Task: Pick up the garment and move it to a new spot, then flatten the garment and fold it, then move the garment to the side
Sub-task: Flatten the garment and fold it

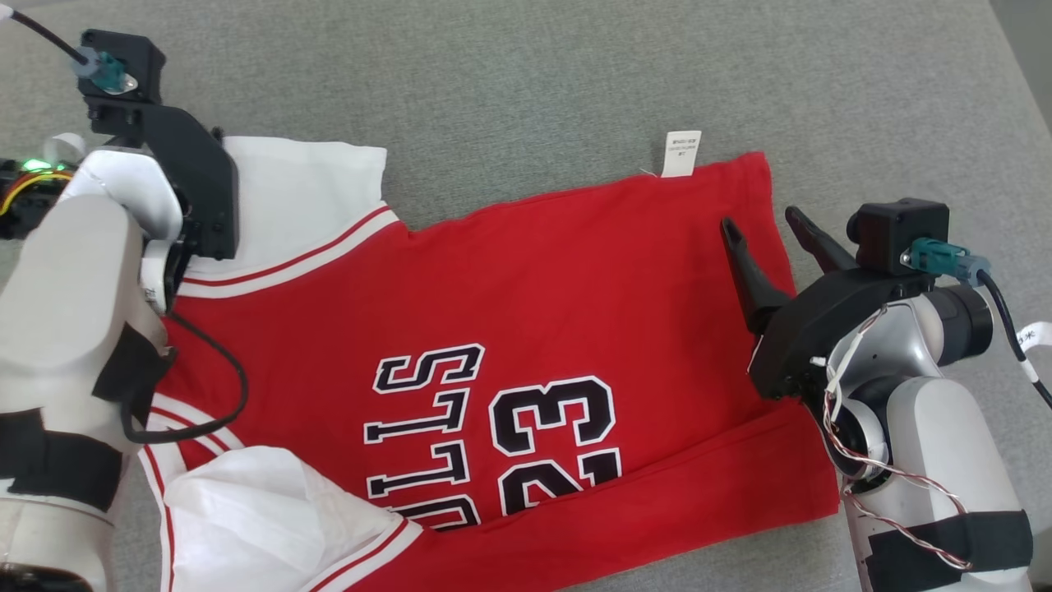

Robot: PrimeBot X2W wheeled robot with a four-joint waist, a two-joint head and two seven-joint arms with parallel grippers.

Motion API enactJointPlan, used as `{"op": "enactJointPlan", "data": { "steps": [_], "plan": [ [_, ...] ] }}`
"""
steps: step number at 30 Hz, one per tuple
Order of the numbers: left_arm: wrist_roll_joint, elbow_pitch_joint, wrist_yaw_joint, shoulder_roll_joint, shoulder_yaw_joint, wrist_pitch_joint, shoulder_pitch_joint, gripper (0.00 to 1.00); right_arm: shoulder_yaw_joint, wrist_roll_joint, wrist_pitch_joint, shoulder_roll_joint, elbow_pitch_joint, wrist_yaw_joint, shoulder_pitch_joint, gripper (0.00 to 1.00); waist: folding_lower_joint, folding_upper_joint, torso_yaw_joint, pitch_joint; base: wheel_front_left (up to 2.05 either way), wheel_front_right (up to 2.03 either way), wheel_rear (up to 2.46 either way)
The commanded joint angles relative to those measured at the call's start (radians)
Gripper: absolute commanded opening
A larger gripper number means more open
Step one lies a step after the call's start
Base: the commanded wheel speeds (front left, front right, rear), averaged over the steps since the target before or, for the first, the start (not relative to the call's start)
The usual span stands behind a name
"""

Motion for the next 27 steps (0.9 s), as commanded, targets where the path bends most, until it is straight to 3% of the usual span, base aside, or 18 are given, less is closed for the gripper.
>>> {"op": "enactJointPlan", "data": {
  "steps": [1, 3, 5, 7, 8, 17, 23, 27],
  "plan": [
    [-0.001, 0.009, 0.007, 0.011, -0.001, 0.03, -0.008, 1.0, -0.001, 0.001, -0.003, 0.0, 0.001, 0.001, 0.012, 1.0, 0.0, -0.0001, -0.01, -0.002, 0.0, 0.0, 0.0],
    [-0.011, 0.012, 0.017, 0.013, 0.005, 0.07, -0.009, 1.0, -0.005, 0.002, -0.002, 0.0, -0.002, 0.001, 0.015, 1.0, 0.0, -0.0001, -0.014, -0.001, 0.0, 0.0, 0.0],
    [-0.018, 0.006, 0.022, 0.018, 0.005, 0.094, -0.012, 0.69, -0.015, -0.005, 0.001, 0.0, -0.007, 0.001, 0.019, 1.0, 0.0, -0.0001, -0.014, 0.004, 0.0, 0.0, 0.0],
    [-0.022, -0.005, 0.014, 0.017, 0.002, 0.106, -0.008, 0.15, -0.024, -0.014, 0.004, 0.001, -0.012, 0.001, 0.022, 1.0, 0.0, -0.0001, -0.011, 0.007, 0.0, 0.0, 0.0],
    [-0.024, -0.009, 0.007, 0.017, -0.001, 0.113, -0.004, 0.0, -0.028, -0.017, 0.006, 0.0, -0.014, 0.001, 0.022, 1.0, 0.0, -0.0001, -0.01, 0.008, 0.0, 0.0, 0.0],
    [-0.011, -0.068, 0.021, -0.023, -0.032, 0.091, 0.017, 0.0, -0.074, -0.092, 0.066, -0.007, -0.048, 0.001, -0.028, 1.0, 0.0, -0.0001, 0.034, 0.007, 0.0, 0.0, 0.0],
    [0.004, -0.104, 0.066, -0.092, -0.065, 0.029, 0.033, 0.0, -0.124, -0.173, 0.169, -0.084, -0.049, 0.001, -0.079, 1.0, 0.0, -0.0001, 0.092, 0.005, 0.0, 0.0, 0.0],
    [-0.023, -0.094, 0.08, -0.151, -0.06, -0.02, 0.034, 0.0, -0.109, -0.198, 0.233, -0.17, -0.022, 0.001, -0.123, 1.0, 0.0, -0.0001, 0.138, 0.005, 0.0, 0.0, 0.0]
  ]
}}
